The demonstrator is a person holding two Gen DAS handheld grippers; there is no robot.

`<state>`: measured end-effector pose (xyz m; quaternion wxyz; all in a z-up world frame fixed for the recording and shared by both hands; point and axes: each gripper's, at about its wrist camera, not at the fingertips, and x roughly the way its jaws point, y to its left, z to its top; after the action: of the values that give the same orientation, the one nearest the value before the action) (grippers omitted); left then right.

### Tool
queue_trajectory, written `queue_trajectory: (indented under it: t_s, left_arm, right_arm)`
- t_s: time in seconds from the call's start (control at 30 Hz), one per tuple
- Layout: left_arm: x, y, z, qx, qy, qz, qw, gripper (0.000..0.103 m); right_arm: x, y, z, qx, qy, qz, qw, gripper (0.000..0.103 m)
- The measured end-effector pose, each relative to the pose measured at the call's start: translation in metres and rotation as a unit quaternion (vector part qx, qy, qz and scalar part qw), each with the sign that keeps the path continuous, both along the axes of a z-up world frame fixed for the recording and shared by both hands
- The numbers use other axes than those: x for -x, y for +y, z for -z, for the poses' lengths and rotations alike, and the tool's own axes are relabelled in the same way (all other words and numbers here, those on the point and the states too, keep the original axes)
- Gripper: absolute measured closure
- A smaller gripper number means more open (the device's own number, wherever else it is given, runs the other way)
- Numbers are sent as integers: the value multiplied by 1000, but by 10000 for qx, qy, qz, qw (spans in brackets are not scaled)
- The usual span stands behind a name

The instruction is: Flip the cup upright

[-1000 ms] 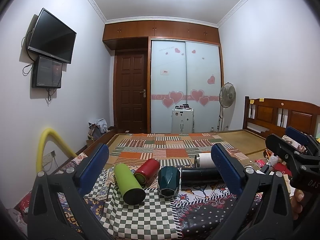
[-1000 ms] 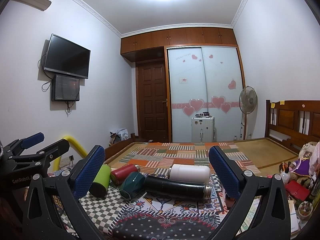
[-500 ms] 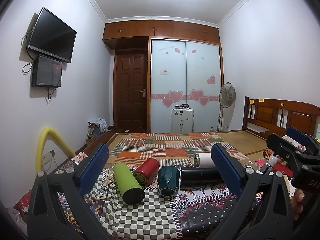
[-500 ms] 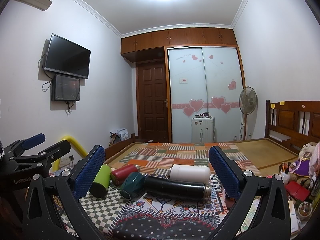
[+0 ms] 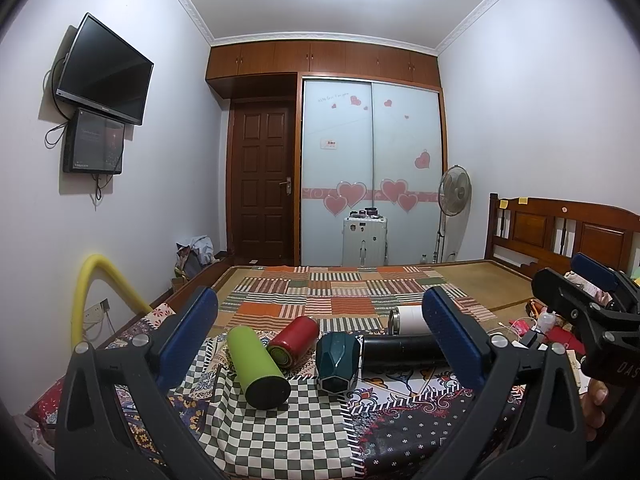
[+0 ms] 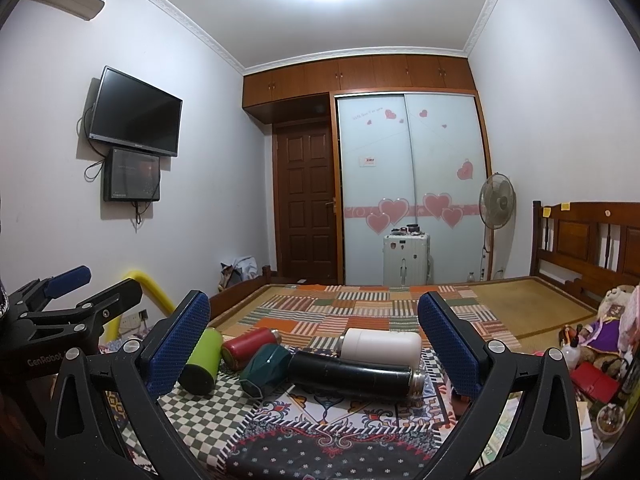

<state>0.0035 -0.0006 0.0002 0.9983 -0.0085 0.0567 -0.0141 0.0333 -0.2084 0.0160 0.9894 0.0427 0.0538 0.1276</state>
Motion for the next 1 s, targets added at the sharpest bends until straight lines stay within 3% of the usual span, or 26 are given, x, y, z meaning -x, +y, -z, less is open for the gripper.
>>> queue_trajectory:
  t_s: [0.77, 1.0]
  left_arm:
    - [-1, 2, 1, 36, 16, 29, 10000, 0]
    - [-11, 10, 12, -5, 150, -63, 9999, 0]
  right_arm:
    - [-3, 5, 2, 36, 21, -14, 10000, 0]
    - [-19, 13, 12, 126, 347, -92, 9993, 0]
